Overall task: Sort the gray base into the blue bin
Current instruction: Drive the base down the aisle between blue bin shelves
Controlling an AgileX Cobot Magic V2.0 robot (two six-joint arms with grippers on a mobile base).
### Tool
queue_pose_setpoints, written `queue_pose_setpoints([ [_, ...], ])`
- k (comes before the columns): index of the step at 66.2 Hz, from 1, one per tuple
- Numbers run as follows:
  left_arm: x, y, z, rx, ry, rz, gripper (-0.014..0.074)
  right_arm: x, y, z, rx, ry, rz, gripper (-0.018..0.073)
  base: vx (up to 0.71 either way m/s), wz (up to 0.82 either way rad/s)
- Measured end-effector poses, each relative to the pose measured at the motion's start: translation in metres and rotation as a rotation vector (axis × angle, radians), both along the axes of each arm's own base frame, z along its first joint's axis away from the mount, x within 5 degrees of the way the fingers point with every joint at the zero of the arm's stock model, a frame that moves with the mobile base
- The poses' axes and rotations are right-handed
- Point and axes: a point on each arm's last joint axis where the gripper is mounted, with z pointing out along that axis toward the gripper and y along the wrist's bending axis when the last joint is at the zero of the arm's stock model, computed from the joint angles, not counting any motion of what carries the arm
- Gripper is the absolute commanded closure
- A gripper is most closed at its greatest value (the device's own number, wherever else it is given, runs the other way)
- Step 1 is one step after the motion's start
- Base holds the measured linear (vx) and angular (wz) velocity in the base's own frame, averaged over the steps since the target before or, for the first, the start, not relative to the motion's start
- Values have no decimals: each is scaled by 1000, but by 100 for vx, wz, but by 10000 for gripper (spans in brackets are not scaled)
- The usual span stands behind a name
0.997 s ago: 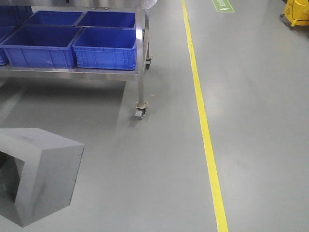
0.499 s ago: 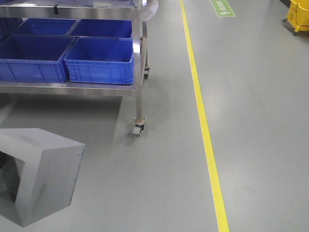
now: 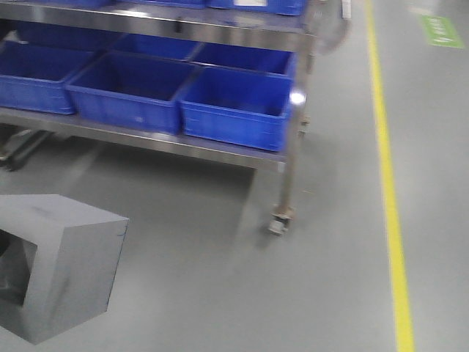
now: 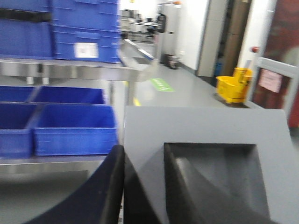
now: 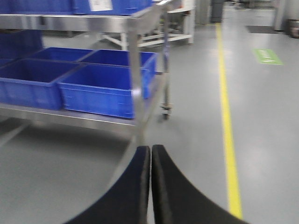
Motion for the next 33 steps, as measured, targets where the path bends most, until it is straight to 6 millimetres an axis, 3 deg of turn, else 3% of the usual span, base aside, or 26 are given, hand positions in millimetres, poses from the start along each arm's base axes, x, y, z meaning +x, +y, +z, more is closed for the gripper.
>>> queue_pose_setpoints([
  [33,0,0,0,0,0,0,594,0,0,0,0,0,0,564,26,76],
])
